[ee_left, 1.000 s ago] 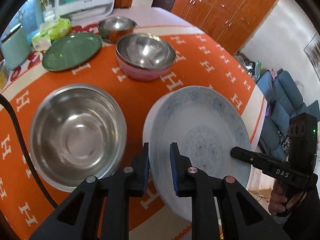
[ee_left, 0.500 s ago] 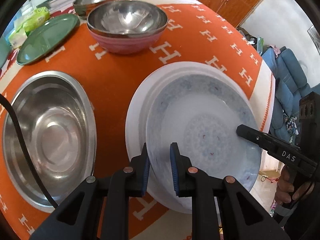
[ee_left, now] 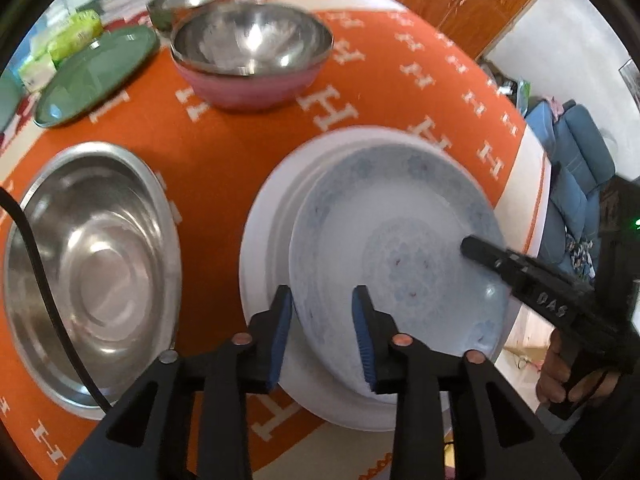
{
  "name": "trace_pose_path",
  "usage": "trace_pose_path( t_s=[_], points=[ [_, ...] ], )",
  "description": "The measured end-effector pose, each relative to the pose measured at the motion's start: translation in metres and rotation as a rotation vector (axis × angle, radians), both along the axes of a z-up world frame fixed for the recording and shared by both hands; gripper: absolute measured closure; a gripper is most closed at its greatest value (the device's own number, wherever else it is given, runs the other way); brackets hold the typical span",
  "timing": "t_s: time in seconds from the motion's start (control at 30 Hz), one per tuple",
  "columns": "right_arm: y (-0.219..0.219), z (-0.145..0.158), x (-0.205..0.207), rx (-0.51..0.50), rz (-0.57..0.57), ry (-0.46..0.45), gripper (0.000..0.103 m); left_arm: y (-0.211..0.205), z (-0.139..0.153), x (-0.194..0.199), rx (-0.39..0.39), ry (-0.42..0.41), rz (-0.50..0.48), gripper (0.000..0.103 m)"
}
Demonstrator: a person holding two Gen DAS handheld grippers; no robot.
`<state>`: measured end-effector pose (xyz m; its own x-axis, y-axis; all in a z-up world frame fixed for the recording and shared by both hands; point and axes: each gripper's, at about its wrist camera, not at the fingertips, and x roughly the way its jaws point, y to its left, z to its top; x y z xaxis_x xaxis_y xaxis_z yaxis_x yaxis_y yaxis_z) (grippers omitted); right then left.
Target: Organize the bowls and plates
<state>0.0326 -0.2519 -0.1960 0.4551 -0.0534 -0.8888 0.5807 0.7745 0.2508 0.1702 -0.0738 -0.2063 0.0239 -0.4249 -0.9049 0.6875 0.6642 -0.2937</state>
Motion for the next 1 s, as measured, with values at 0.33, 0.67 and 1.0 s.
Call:
trace_pose_path(
  t_s=[0.33,0.67,1.0],
  points=[
    [0.009,0.036,-0.011,-0.037,0.028,-0.119,0.048,0.023,0.036,-0.022,-0.046,-0.049,0.108,0.067],
    [0.037,0.077,-0.026,-0.129,0.116,-0.198,0.046,0.061,0.079,-0.065,-0.09,-0.114,0.191,0.058],
    [0.028,0.109,-0.015,-0.125,0.219,-0.271,0.046,0.073,0.097,-0.063,-0.069,-0.142,0.254,0.057]
  ],
)
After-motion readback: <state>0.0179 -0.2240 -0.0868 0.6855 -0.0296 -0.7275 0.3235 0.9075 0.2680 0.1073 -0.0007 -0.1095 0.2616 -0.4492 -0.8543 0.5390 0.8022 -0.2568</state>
